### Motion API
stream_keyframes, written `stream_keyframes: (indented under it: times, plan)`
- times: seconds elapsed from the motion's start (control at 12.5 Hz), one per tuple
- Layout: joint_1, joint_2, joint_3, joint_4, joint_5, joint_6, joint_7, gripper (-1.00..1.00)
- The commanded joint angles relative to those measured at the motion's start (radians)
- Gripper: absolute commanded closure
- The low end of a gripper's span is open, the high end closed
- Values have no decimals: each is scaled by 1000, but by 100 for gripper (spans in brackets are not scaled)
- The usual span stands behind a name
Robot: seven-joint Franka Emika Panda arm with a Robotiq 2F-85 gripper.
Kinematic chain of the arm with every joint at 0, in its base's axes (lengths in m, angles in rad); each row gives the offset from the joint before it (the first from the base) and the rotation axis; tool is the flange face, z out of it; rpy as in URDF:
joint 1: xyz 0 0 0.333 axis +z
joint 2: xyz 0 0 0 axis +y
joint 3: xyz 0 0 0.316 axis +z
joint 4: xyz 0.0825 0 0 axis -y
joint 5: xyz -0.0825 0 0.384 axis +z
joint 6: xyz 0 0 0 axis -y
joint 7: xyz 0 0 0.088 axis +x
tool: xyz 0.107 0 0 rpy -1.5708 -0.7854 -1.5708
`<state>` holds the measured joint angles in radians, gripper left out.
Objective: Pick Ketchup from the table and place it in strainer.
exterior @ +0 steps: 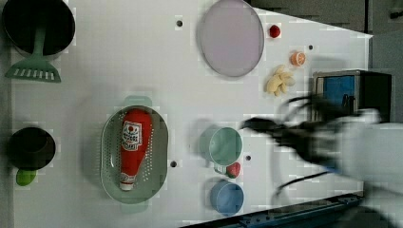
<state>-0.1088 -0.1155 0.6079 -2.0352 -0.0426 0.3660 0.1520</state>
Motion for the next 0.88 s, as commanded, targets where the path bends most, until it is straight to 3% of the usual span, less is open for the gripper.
stream_keyframes:
  times: [0.08,0.56,0.88]
  plan:
    - [-99,-48,-146,85,36,-126,-34,-100]
    - [-107,-111,-450,125,40,-171,-35,-100]
    - [-106,-100,-494,125,40,-206,-74,-100]
